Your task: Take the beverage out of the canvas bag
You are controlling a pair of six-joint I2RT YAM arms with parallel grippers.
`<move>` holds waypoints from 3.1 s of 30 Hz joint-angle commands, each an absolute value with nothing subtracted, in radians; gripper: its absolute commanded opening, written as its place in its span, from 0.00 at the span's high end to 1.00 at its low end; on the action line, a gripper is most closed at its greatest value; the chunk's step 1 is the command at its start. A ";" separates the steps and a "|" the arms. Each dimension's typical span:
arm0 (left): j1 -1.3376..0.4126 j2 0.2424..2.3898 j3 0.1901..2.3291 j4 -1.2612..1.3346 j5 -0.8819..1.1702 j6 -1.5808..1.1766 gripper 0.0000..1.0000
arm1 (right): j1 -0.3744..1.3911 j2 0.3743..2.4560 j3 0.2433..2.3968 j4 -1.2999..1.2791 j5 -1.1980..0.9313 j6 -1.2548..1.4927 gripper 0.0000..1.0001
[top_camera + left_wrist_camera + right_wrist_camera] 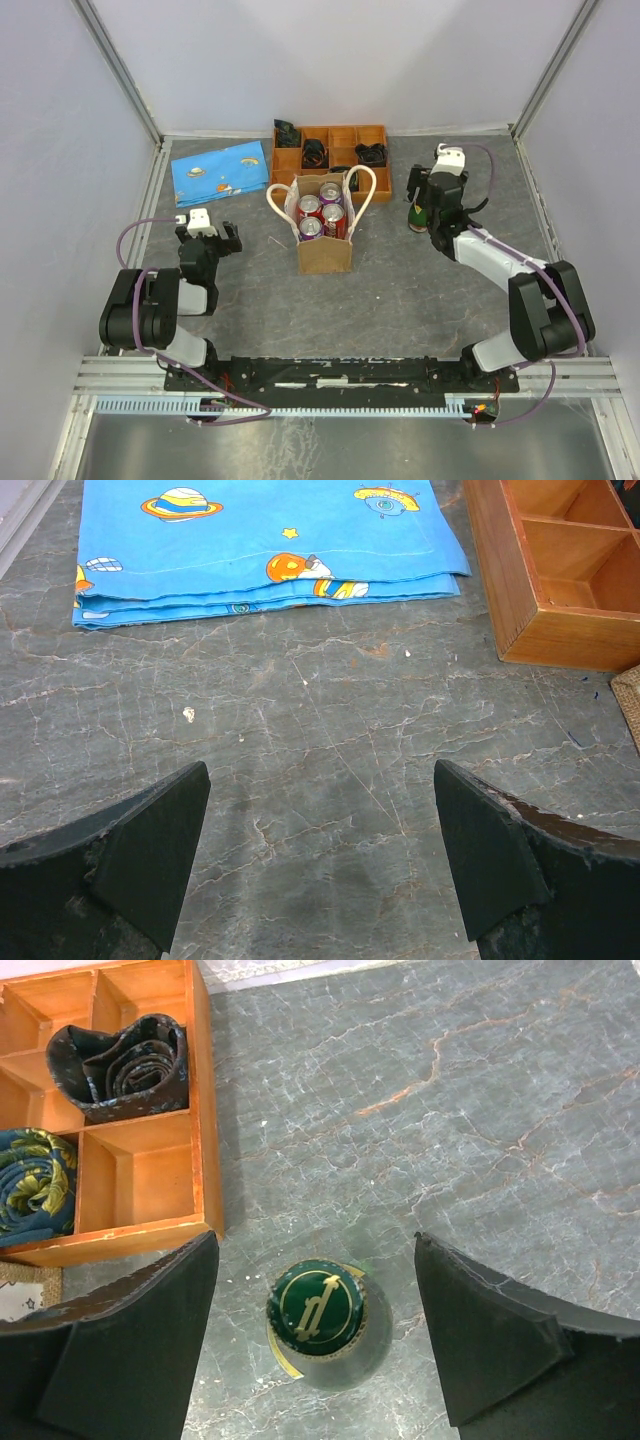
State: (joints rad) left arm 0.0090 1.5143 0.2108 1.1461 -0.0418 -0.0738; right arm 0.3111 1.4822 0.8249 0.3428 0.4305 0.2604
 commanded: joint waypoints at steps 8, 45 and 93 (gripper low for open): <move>0.006 1.519 0.235 1.178 -0.028 -0.025 0.01 | 0.473 1.245 1.085 0.261 0.514 0.081 0.13; 0.005 1.519 0.235 1.179 -0.028 -0.026 0.01 | 0.886 1.695 1.356 -0.335 0.114 0.340 0.40; 0.006 1.520 0.235 1.178 -0.029 -0.026 0.01 | 0.900 1.986 1.439 -0.331 0.268 0.416 0.35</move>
State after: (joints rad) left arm 0.0090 1.5143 0.2115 1.1461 -0.0418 -0.0738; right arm 0.8890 1.9671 1.4635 -0.3214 0.2466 0.4099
